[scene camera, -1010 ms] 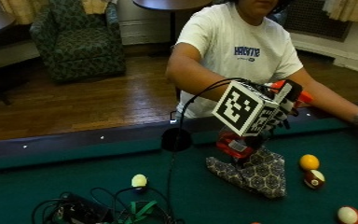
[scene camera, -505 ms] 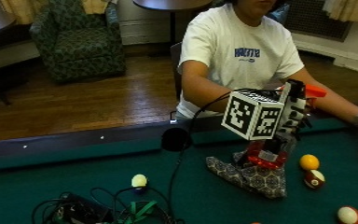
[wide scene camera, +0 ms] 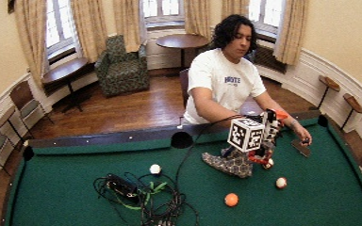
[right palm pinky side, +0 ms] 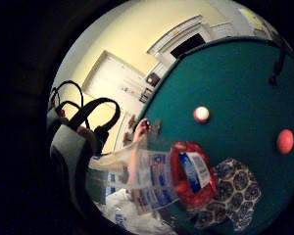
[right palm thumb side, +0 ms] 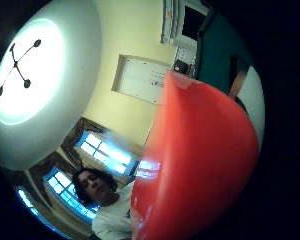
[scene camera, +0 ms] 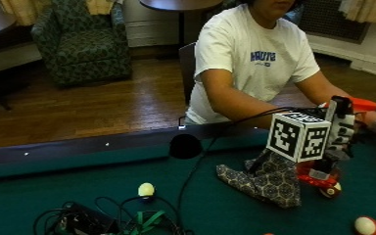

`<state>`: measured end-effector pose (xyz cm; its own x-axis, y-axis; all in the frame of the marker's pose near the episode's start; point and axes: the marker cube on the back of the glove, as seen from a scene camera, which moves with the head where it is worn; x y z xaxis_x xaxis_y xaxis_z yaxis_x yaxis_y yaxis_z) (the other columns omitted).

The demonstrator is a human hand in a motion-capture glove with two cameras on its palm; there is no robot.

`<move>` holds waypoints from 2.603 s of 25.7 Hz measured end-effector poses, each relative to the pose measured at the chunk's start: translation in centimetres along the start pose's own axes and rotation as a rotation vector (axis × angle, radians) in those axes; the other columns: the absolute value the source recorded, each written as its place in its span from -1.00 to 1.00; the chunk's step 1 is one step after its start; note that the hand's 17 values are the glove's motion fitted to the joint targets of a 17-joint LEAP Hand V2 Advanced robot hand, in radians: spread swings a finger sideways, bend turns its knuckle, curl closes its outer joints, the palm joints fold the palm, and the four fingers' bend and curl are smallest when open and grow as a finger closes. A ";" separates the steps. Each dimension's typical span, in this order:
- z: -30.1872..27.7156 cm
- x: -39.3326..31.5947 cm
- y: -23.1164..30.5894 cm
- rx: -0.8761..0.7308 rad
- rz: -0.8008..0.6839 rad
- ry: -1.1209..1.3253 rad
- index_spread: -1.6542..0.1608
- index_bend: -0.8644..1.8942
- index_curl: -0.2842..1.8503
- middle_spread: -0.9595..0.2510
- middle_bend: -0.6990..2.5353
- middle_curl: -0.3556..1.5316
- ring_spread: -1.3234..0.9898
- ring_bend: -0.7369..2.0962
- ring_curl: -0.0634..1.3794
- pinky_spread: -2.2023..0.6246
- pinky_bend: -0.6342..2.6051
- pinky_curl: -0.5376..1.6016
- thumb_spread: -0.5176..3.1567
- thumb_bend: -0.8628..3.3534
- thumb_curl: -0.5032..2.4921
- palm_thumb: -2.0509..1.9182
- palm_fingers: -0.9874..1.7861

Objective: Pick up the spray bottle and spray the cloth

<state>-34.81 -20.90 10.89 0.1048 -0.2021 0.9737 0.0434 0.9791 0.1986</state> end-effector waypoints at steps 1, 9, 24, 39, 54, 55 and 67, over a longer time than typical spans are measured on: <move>0.7 0.3 -0.1 -0.004 0.000 0.000 0.50 -0.16 -0.12 0.20 -0.23 -0.05 -0.03 0.00 -0.25 0.35 -0.31 -0.11 -0.51 -0.60 -0.08 0.48 0.69; 3.7 2.3 -1.2 -0.010 -0.001 0.014 0.50 -0.16 -0.12 0.20 -0.23 -0.05 -0.03 0.00 -0.25 0.35 -0.31 -0.11 -0.51 -0.60 -0.08 0.49 0.69; 5.5 7.6 -4.6 -0.053 0.031 0.000 0.50 -0.16 -0.12 0.20 -0.23 -0.04 -0.03 0.00 -0.25 0.35 -0.31 -0.11 -0.51 -0.60 -0.08 0.49 0.69; 7.6 9.7 -5.4 -0.051 0.032 0.010 0.49 -0.15 -0.12 0.19 -0.22 -0.04 -0.04 0.00 -0.25 0.34 -0.32 -0.12 -0.52 -0.61 -0.08 0.48 0.71; 7.4 10.1 -5.0 -0.061 0.052 0.007 0.49 -0.13 -0.12 0.19 -0.20 -0.05 -0.06 0.00 -0.25 0.33 -0.33 -0.12 -0.53 -0.61 -0.08 0.47 0.71; 7.4 10.2 -5.0 -0.069 0.059 0.000 0.49 -0.13 -0.12 0.19 -0.20 -0.05 -0.06 0.00 -0.25 0.33 -0.33 -0.12 -0.53 -0.61 -0.08 0.46 0.71; 5.6 10.9 -2.9 -0.206 0.241 -0.013 0.48 -0.23 -0.16 0.22 -0.23 -0.07 -0.02 -0.03 -0.28 0.42 -0.39 -0.14 -0.44 -0.60 -0.10 0.47 0.50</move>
<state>-39.38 -25.83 21.60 0.1240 0.0364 0.9916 0.2192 0.9736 -0.0632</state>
